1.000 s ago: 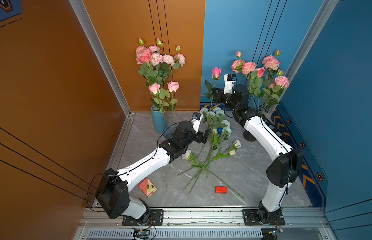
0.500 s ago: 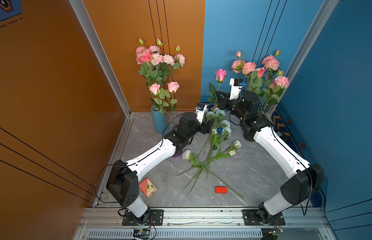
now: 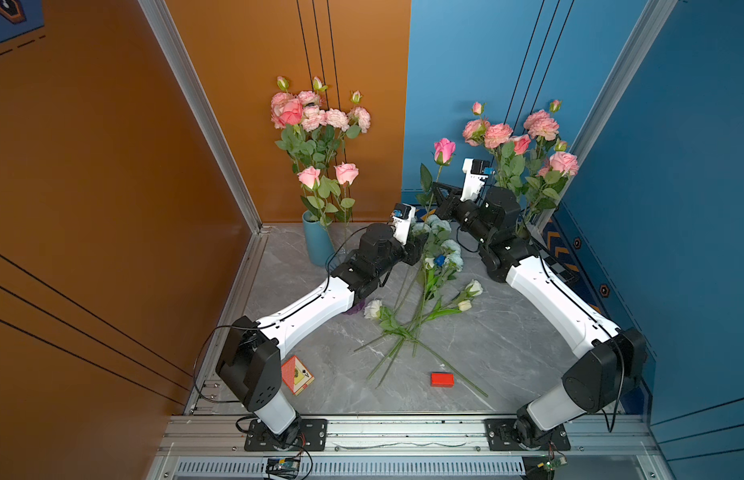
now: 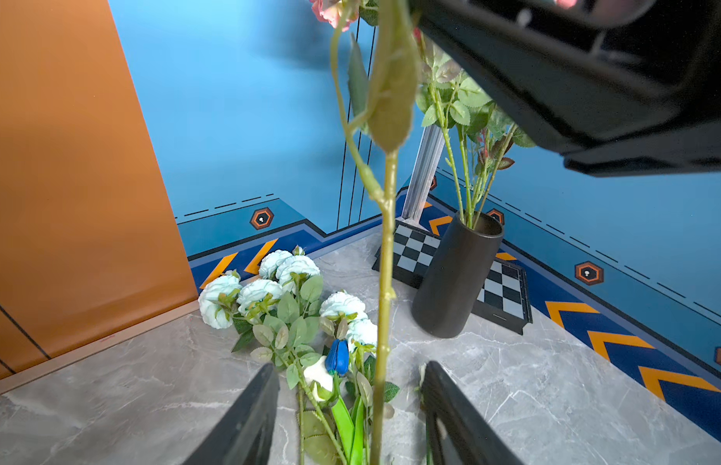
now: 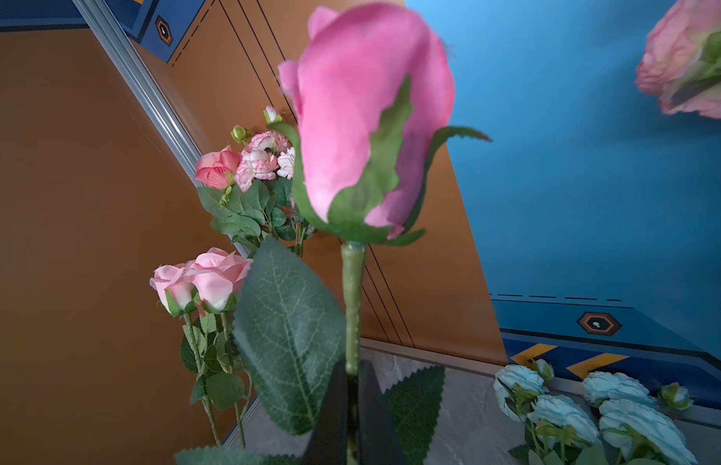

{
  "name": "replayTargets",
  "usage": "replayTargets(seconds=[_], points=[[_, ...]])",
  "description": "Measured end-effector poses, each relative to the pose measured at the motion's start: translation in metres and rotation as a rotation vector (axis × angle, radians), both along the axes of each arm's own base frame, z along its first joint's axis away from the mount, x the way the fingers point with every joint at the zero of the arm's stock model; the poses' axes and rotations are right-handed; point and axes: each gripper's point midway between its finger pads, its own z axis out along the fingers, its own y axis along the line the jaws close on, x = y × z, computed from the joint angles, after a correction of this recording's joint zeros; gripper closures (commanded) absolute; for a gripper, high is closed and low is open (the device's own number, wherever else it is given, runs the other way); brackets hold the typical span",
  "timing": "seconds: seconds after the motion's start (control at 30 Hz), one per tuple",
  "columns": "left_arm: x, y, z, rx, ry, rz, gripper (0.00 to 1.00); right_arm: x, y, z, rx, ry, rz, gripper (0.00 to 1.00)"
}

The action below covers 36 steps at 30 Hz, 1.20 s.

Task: Place the pink flowers into the vase
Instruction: Place the flower in the vase.

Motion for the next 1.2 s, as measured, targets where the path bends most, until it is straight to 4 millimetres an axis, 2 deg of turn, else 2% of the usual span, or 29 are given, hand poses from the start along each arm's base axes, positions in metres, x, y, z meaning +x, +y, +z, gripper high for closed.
replayTargets(seconds=[0.13, 0.3, 0.4, 0.6, 0.7, 0.97, 1.2], points=[[0.002, -0.003, -0.007, 0.005, 0.012, -0.003, 0.52, 0.0, 0.0, 0.0, 0.01, 0.005, 0.001, 0.93], [0.003, -0.004, -0.008, -0.001, 0.014, -0.006, 0.71, 0.0, 0.0, 0.001, 0.021, 0.007, 0.003, 0.93], [0.003, -0.005, -0.005, -0.013, 0.007, -0.006, 0.73, 0.0, 0.001, 0.001, 0.022, 0.009, 0.006, 0.93], [0.004, -0.006, -0.002, -0.024, 0.002, -0.008, 0.85, -0.001, 0.001, 0.001, 0.023, 0.009, 0.012, 0.93], [0.004, -0.006, 0.001, -0.032, -0.005, -0.012, 0.99, -0.002, 0.003, 0.001, 0.022, 0.009, 0.019, 0.93], [0.001, -0.01, 0.001, -0.036, -0.005, -0.026, 1.0, -0.002, 0.003, 0.001, 0.022, 0.009, 0.022, 0.92], [0.001, -0.01, 0.002, -0.036, -0.008, -0.021, 1.0, -0.002, 0.004, -0.005, 0.011, 0.03, 0.021, 0.78]])
